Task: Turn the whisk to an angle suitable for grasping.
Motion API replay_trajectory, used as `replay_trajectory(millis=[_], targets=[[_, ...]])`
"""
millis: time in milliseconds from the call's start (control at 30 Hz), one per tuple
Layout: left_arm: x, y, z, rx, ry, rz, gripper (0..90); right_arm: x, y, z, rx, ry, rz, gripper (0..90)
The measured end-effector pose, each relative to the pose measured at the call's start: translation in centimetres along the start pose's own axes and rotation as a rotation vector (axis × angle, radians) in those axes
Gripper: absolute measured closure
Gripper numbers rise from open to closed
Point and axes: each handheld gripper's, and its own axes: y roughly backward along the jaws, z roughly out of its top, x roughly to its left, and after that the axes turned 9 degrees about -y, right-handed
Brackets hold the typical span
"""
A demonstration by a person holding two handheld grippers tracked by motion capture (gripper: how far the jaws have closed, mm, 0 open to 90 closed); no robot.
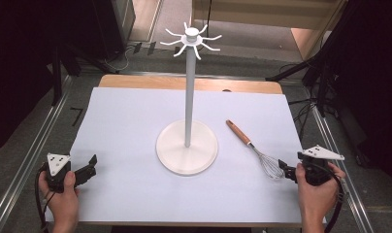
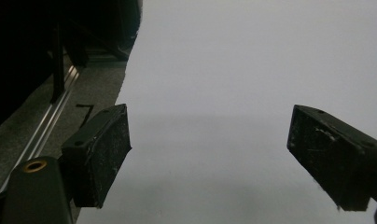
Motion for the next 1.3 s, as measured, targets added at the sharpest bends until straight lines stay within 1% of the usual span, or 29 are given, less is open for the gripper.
replay_trajectory(millis=[67, 100, 133, 267, 300, 333, 367, 400, 433, 467, 500, 567, 600, 700, 933, 967, 1033, 1067, 1300], targets=[[0.0, 0.0, 0.0, 0.0, -0.001, 0.0, 14.0, 0.2, -0.3, 0.7, 0.034, 0.017, -0.003, 25.2], [0.0, 0.0, 0.0, 0.0, -0.001, 0.0, 14.0, 0.2, -0.3, 0.7, 0.034, 0.017, -0.003, 25.2], [0.0, 0.0, 0.0, 0.0, -0.002, 0.0, 14.0, 0.4, -0.8, 1.4, 0.066, 0.033, -0.002, 25.9], [0.0, 0.0, 0.0, -0.003, -0.001, 0.0, 14.0, 0.9, -1.7, 2.6, 0.127, 0.064, -0.007, 26.4], [0.0, 0.0, 0.0, -0.001, 0.0, 0.0, 14.0, 0.9, -1.7, 2.6, 0.127, 0.064, -0.007, 26.4], [0.0, 0.0, 0.0, -0.001, 0.0, 0.0, 14.0, 1.2, -2.3, 3.1, 0.156, 0.084, -0.008, 27.1], [0.0, 0.0, 0.0, -0.002, -0.002, 0.0, 14.0, 1.2, -2.3, 3.1, 0.156, 0.084, -0.008, 27.1], [0.0, 0.0, 0.0, 0.0, -0.002, 0.001, 14.0, 1.4, -2.8, 3.6, 0.183, 0.102, -0.009, 27.2], [0.0, 0.0, 0.0, 0.0, -0.002, 0.001, 14.0, 1.6, -3.0, 3.8, 0.201, 0.107, -0.011, 27.4], [0.0, 0.0, 0.0, 0.0, -0.002, 0.001, 14.1, 1.7, -3.3, 4.1, 0.214, 0.117, -0.013, 27.6], [0.0, 0.0, 0.0, 0.0, -0.002, 0.001, 14.0, 1.7, -3.3, 4.1, 0.214, 0.117, -0.013, 27.6], [0.0, 0.0, 0.0, -0.001, -0.001, 0.0, 14.0, 1.9, -3.9, 4.6, 0.244, 0.136, -0.017, 27.8], [0.0, 0.0, 0.0, -0.001, 0.0, 0.0, 14.0, 2.3, -4.4, 5.2, 0.27, 0.148, -0.026, 28.2], [0.0, 0.0, 0.0, -0.001, 0.0, -0.001, 14.0, 2.7, -4.9, 5.9, 0.295, 0.169, -0.037, 28.6], [0.0, 0.0, 0.0, -0.004, 0.003, -0.001, 14.0, 3.7, -6.6, 7.2, 0.364, 0.192, -0.038, 28.7], [0.0, 0.0, 0.0, 0.002, -0.002, 0.0, 14.0, 3.9, -6.8, 7.3, 0.373, 0.195, -0.042, 28.9], [-0.1, -0.1, 0.0, 0.0, -0.004, 0.004, 14.0, 3.9, -7.1, 7.5, 0.379, 0.201, -0.039, 28.9], [-0.1, -0.1, 0.0, 0.0, -0.007, 0.007, 14.0, 4.2, -7.4, 7.9, 0.4, 0.209, -0.039, 29.2], [-0.1, 0.0, 0.0, 0.0, -0.005, 0.005, 14.1, 5.0, -8.6, 9.2, 0.458, 0.229, -0.032, 29.0]])
